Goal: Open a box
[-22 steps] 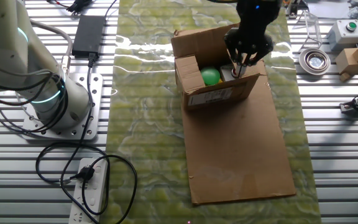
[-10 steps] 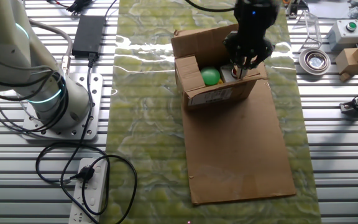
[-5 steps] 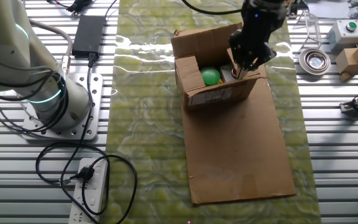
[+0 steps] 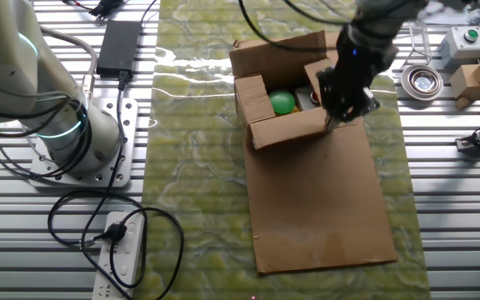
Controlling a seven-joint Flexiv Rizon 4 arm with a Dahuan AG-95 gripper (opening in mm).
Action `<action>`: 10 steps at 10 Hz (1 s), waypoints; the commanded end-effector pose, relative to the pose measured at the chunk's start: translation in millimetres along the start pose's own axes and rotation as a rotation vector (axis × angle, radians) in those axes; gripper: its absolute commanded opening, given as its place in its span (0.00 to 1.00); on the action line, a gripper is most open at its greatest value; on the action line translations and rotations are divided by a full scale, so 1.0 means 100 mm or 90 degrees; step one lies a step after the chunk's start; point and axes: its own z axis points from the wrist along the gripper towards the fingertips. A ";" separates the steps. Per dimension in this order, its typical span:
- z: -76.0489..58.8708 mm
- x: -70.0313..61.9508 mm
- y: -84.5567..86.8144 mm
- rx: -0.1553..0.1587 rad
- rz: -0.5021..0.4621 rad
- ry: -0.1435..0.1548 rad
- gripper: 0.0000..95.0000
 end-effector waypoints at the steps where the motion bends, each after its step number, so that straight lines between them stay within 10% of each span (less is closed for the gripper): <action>1: 0.08 -0.04 0.10 -0.013 -0.047 0.001 0.00; 5: 0.14 -0.14 0.51 -0.022 -0.008 0.025 0.00; 9: 0.13 -0.07 0.44 -0.031 -0.047 0.024 0.00; 10: 0.04 -0.01 0.36 -0.070 -0.040 0.023 0.00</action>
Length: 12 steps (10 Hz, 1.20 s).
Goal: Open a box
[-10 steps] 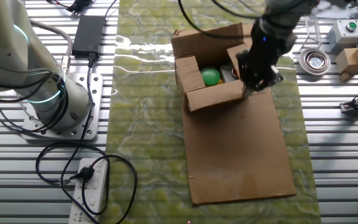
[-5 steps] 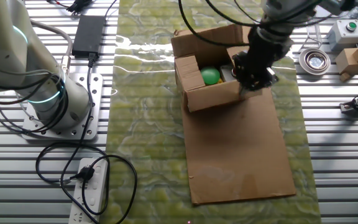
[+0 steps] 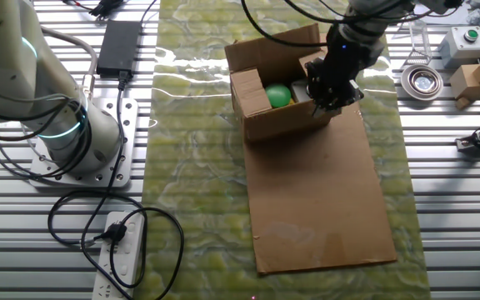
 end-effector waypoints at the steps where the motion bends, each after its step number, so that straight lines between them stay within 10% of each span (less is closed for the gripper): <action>1: -0.17 0.13 -0.07 -0.065 -0.016 -0.003 0.00; 6: -0.50 0.23 0.19 -0.131 0.041 0.027 0.00; 12: -0.02 0.29 0.62 -0.179 0.115 0.003 0.00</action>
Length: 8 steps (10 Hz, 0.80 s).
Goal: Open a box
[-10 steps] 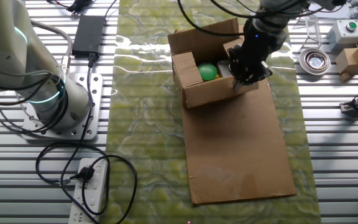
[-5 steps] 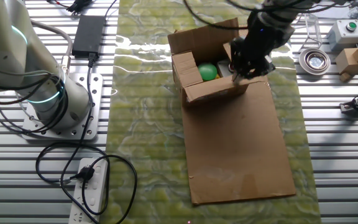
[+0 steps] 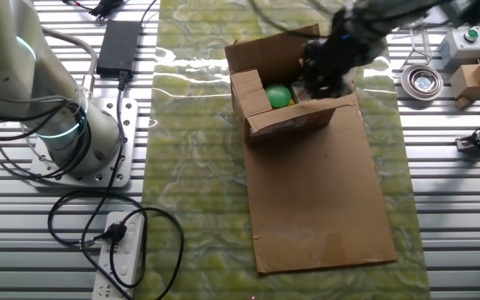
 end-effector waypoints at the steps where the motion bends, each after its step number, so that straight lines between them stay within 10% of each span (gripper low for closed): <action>1: 0.21 0.04 0.07 -0.013 0.020 -0.004 0.00; 8: 0.11 -0.02 0.04 -0.036 0.073 -0.004 0.00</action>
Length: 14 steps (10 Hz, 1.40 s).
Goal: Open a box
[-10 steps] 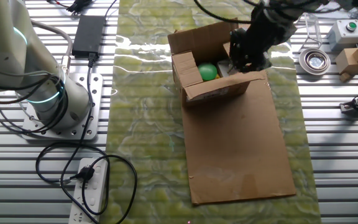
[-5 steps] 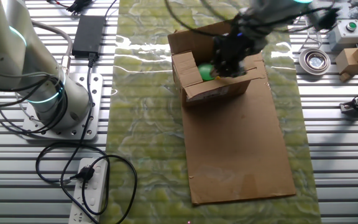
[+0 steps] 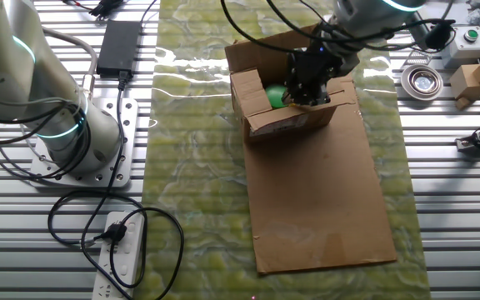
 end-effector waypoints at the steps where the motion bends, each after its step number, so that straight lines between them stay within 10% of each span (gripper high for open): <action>1: -0.03 -0.04 0.00 -0.013 0.015 0.002 0.00; 14: 0.19 0.09 0.05 -0.030 0.022 -0.011 0.00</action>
